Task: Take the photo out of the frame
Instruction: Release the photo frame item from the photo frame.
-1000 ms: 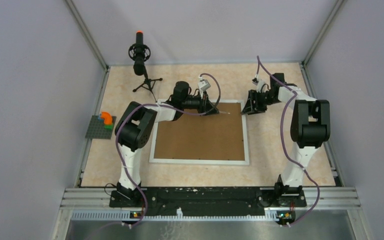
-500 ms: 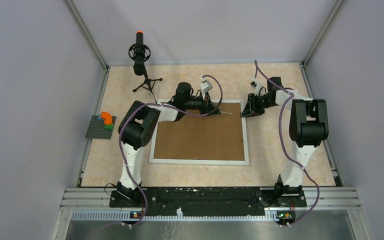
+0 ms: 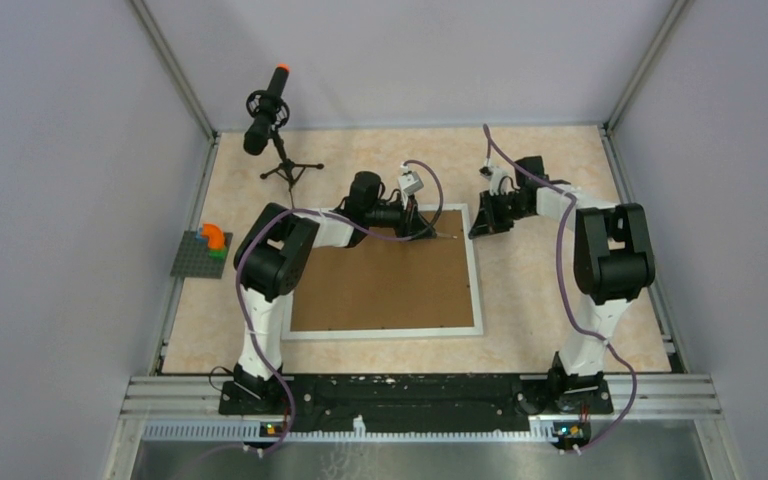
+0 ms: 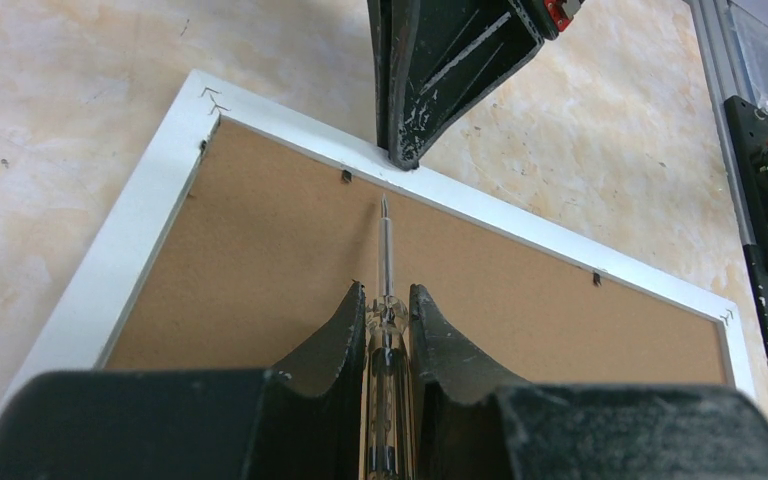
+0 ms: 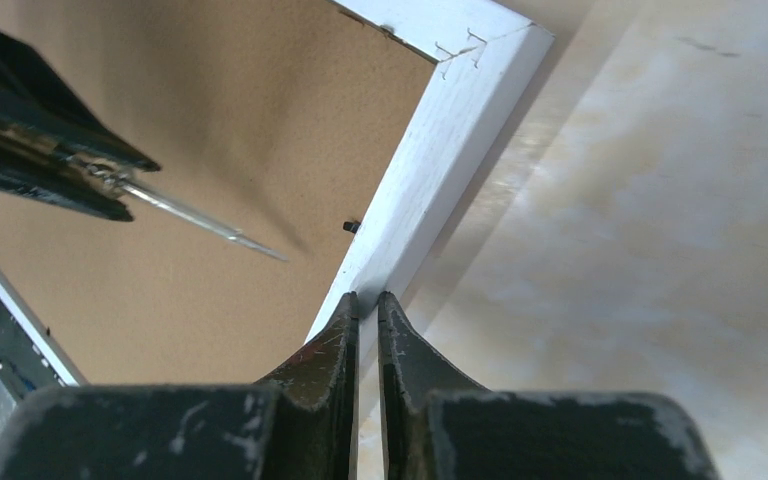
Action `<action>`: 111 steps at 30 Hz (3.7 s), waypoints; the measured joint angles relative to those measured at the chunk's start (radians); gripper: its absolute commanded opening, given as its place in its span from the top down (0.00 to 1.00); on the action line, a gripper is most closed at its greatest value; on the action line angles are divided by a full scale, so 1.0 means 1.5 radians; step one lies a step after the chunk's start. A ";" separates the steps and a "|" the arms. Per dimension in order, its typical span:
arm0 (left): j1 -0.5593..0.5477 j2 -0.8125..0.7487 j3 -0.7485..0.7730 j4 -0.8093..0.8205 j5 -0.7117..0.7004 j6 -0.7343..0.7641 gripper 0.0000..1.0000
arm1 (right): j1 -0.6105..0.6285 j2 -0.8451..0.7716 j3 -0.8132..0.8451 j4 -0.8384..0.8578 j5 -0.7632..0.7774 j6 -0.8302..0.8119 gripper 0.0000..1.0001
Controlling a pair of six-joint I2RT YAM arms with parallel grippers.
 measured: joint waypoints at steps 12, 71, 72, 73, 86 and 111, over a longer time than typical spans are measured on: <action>0.010 0.000 0.000 -0.005 0.003 0.003 1.00 | 0.003 0.000 -0.005 -0.002 -0.012 0.002 0.80; -0.013 0.039 0.130 -0.179 -0.007 0.081 1.00 | -0.003 0.060 0.039 -0.066 -0.048 0.107 0.94; -0.016 0.035 0.130 -0.186 -0.013 0.089 1.00 | -0.003 0.060 0.039 -0.066 -0.047 0.108 0.94; -0.018 0.031 0.130 -0.194 -0.020 0.096 1.00 | -0.003 0.060 0.039 -0.066 -0.047 0.109 0.94; -0.043 0.009 0.152 -0.261 -0.075 0.143 1.00 | -0.003 0.060 0.040 -0.067 -0.045 0.113 0.95; -0.086 -0.003 0.156 -0.134 -0.039 -0.020 1.00 | -0.018 0.054 0.033 -0.040 -0.058 0.095 0.52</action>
